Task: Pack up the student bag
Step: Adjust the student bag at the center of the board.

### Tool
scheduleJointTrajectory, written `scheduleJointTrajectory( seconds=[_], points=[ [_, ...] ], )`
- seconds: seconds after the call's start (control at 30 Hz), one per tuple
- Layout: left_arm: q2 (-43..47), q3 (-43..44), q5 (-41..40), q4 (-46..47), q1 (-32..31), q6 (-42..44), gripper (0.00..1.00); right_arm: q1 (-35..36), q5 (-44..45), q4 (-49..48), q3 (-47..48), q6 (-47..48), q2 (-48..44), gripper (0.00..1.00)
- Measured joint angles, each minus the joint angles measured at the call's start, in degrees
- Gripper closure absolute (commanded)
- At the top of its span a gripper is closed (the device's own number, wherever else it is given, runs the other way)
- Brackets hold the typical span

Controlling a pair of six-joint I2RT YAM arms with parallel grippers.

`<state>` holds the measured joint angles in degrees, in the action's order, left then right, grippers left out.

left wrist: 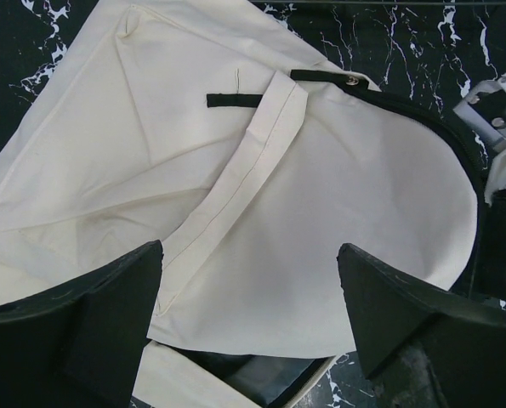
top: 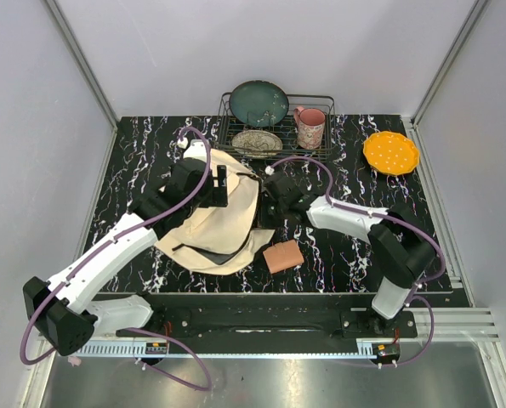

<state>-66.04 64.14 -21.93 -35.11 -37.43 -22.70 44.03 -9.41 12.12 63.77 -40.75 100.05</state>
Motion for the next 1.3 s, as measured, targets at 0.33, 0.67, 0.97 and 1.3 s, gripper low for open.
scheduleJointTrajectory(
  seconds=[0.33, 0.67, 0.97, 1.3],
  points=[
    [-0.3, 0.0, -0.5, 0.0, 0.2, 0.2, 0.11, 0.6, 2.9, 2.1, -8.7, 0.1, -14.5, 1.00],
    [-1.6, 0.0, -1.0, -0.1, 0.4, 0.2, 0.11, 0.6, 5.5, -4.1, -25.5, -7.6, -29.4, 0.45],
    [-3.0, 0.0, 1.0, 0.0, 0.4, 2.2, 0.11, 0.2, 16.4, 0.3, -27.5, -8.1, -39.5, 0.16],
    [-11.5, 1.9, 17.4, 6.6, -0.5, 3.2, 0.14, -16.8, 14.1, 1.8, -12.9, -3.6, -33.5, 0.13]
  ],
)
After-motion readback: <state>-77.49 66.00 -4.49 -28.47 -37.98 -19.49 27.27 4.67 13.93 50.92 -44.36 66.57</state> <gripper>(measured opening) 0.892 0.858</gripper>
